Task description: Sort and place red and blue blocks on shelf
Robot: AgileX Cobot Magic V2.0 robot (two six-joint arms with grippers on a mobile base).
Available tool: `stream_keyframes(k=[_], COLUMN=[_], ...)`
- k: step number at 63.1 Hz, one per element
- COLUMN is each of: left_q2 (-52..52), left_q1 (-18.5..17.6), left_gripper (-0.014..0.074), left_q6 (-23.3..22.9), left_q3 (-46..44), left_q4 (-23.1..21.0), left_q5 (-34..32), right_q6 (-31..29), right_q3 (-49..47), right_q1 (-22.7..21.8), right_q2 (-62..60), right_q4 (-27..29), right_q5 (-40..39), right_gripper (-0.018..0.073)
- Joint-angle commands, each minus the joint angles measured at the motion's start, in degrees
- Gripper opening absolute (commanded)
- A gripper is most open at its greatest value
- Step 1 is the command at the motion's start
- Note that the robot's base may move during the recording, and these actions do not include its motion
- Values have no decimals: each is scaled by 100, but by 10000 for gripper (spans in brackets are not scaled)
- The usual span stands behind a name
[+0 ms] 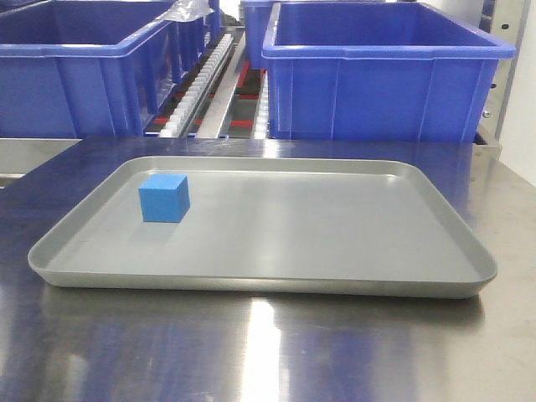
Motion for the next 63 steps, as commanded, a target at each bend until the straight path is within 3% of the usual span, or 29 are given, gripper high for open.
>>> stream_keyframes(k=[1,63], left_q2=[39,64], left_q1=[-45,-45], left_gripper=[124,124], left_q6=[7,7], left_q3=[-245,-245], left_q4=[-76,-189], left_q5=[-363,-444], right_q6=[-11,-11], right_q3=[-140,-140], right_q1=[-32,-32], right_q2=[2,2], right_q4=[-43,-43], right_q5=[-434,-441], right_gripper=[49,49])
